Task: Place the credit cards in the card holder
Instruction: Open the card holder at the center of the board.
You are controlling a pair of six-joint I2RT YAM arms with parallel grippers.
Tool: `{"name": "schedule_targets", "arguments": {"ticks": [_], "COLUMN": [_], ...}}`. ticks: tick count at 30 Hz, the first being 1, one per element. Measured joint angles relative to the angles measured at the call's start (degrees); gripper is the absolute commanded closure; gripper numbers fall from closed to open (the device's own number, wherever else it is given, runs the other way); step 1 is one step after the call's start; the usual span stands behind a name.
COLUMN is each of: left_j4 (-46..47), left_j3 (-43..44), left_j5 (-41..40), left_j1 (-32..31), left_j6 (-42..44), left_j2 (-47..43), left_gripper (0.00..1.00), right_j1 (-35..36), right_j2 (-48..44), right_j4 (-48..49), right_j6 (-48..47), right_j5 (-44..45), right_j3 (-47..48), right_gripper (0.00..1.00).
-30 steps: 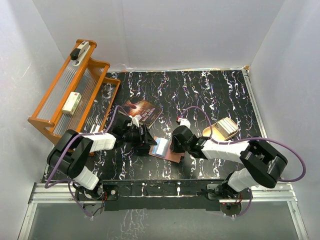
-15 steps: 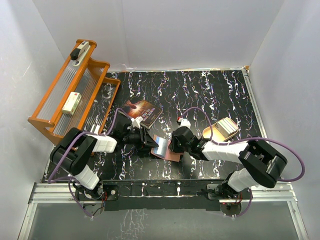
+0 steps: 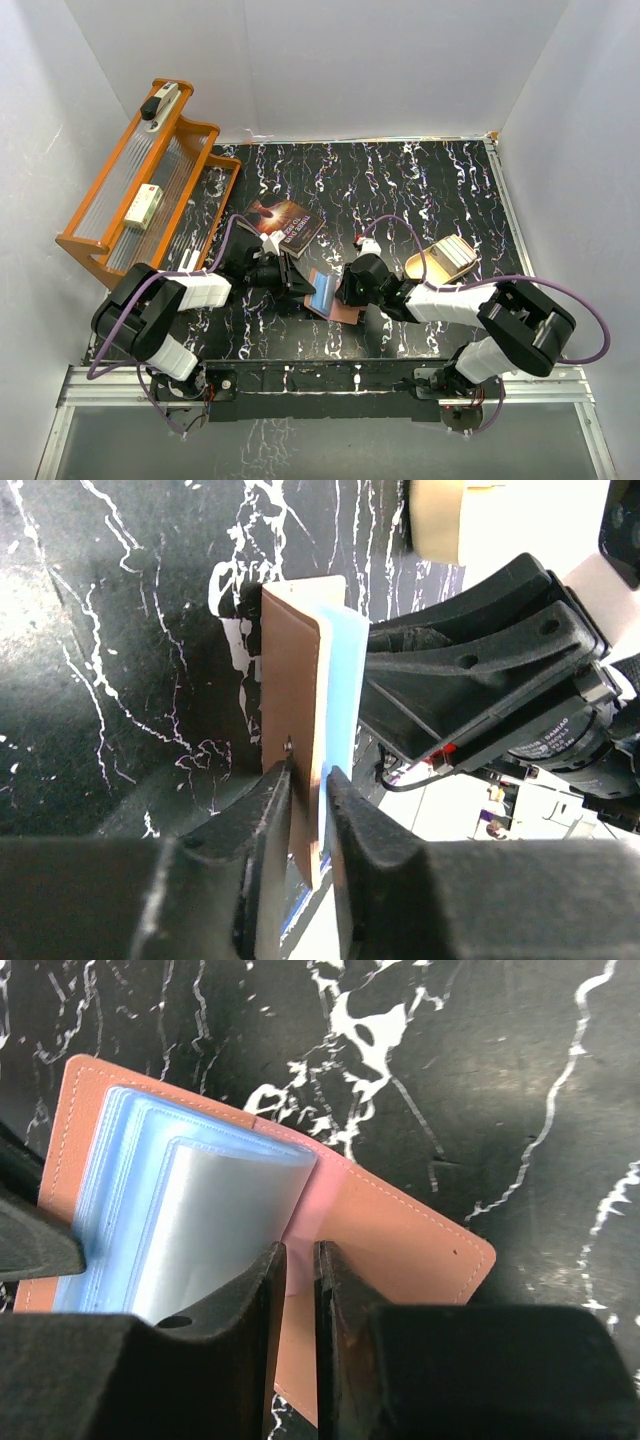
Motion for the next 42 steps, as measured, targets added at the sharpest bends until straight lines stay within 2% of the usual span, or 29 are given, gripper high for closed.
{"name": "schedule_targets", "arguments": {"ticks": [3, 4, 6, 9, 14, 19, 26, 32, 42], "left_j4": [-0.90, -0.90, -0.63, -0.44, -1.25, -7.65, -17.18, -21.77, -21.92], "left_j3": [0.00, 0.00, 0.02, 0.15, 0.15, -0.20, -1.88, -2.95, -3.13], "left_j5": [-0.52, -0.55, -0.55, -0.59, -1.14, -5.01, -11.98, -15.65, -16.20], "left_j1": [-0.24, -0.35, -0.50, -0.76, -0.83, -1.25, -1.40, -1.40, -1.40], "left_j6": [0.48, 0.44, 0.42, 0.48, 0.59, 2.64, 5.01, 5.46, 5.35], "left_j2": [-0.33, -0.33, -0.28, 0.17, -0.37, -6.47, -15.98, -19.76, -20.04], "left_gripper": [0.75, 0.78, 0.91, 1.00, 1.00, 1.00, 1.00, 1.00, 1.00], "right_j1": [0.17, 0.24, 0.22, 0.22, 0.26, 1.42, 2.80, 4.00, 5.81], "right_j2": [0.11, 0.11, 0.09, 0.09, 0.11, 0.31, -0.74, -1.97, -0.13], "right_j4": [0.28, 0.31, 0.35, 0.57, 0.96, 0.70, -2.10, -2.54, -3.43], "right_j6": [0.04, 0.02, 0.04, 0.04, 0.07, 0.04, 2.12, 4.68, 5.77], "right_j5": [-2.05, -2.36, -2.54, -2.67, -3.98, -6.60, -8.55, -9.81, -9.79], "right_j3": [0.00, 0.00, 0.00, -0.09, -0.09, 0.35, 2.75, 4.35, 7.58], "right_gripper": [0.84, 0.84, 0.84, 0.84, 0.80, 0.74, 0.51, 0.40, 0.37]}}
